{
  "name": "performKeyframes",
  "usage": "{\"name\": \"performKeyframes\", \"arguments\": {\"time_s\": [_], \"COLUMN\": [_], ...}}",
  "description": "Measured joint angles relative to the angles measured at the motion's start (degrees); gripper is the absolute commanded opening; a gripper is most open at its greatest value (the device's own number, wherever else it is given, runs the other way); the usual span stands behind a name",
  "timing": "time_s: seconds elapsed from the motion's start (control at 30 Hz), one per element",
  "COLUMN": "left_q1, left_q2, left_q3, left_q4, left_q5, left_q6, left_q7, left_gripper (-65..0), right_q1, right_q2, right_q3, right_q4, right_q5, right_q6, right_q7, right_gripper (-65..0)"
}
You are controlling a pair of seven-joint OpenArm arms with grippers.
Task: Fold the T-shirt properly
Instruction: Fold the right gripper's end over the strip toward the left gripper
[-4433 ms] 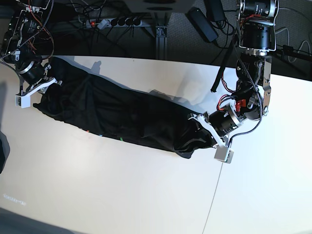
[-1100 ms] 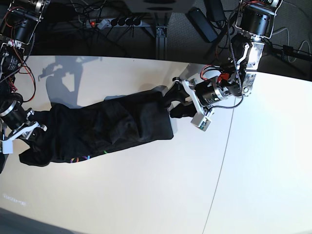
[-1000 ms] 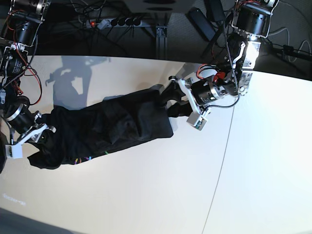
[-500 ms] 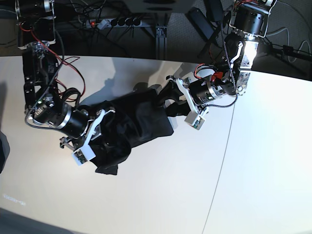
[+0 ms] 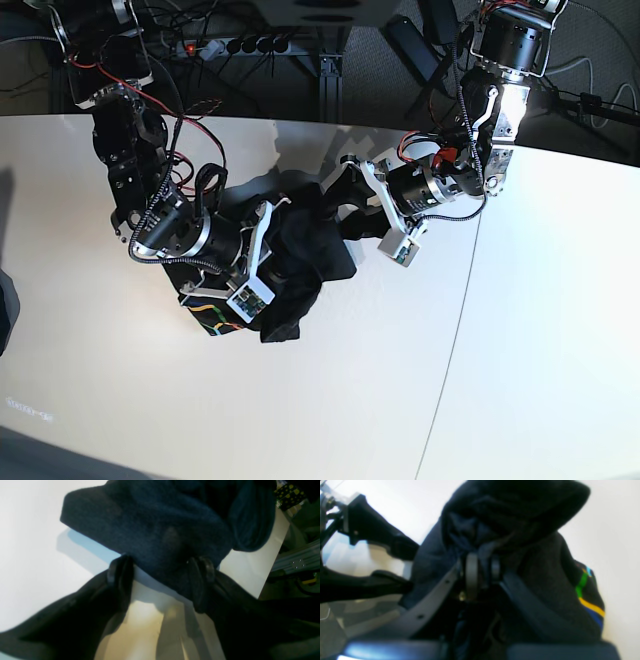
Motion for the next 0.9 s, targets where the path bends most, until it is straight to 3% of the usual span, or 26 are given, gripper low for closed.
{"name": "performKeyframes", "arguments": {"time_s": [0.07,0.13,0.43,0.6,0.67,0.7,0.77,0.8,0.9], "left_q1": [0.0,0.0,0.0,0.0,0.0,0.0,0.0,0.0,0.0], "left_q2": [0.0,0.0,0.0,0.2,-0.2,-0.6,-1.7,-2.4,-4.5], "left_q3": [0.0,0.0,-0.5,-6.5,-10.1,-11.8,-15.1,-16.3,-18.6], "left_q4": [0.0,0.0,0.0,0.0,0.0,0.0,0.0,0.0,0.0], "left_q5": [0.0,0.0,0.0,-0.6,-3.3,-4.7,-7.5,-8.8,-13.8], "left_q6": [0.0,0.0,0.0,-0.1,-0.1,-0.1,-0.1,-0.1,0.0], "left_q7": [0.0,0.0,0.0,0.7,1.0,1.1,1.5,2.1,6.2], "left_gripper": [-26.5,-26.5,-26.5,-26.5,-26.5,-26.6,-30.9,-37.9,-63.1], "right_q1": [-0.2,-0.3,0.6,4.5,5.5,5.9,7.0,7.6,9.0], "right_q2": [-0.7,-1.7,-4.5,-4.6,-4.6,-4.6,-4.6,-4.6,-4.6], "right_q3": [-0.8,-1.5,-2.7,0.3,3.5,5.3,9.0,10.8,15.5], "right_q4": [0.0,0.0,0.0,0.0,0.0,0.0,-0.2,-0.3,-2.3], "right_q5": [0.0,0.2,3.0,0.4,-2.0,-3.2,-5.1,-5.7,-5.9], "right_q6": [0.0,0.0,0.0,0.0,0.0,0.0,0.0,0.0,0.0], "right_q7": [0.0,0.0,0.4,0.6,1.6,2.8,4.8,5.1,5.5], "right_gripper": [-35.1,-25.7,-25.1,-25.2,-29.3,-36.1,-58.2,-65.0,-65.0]}}
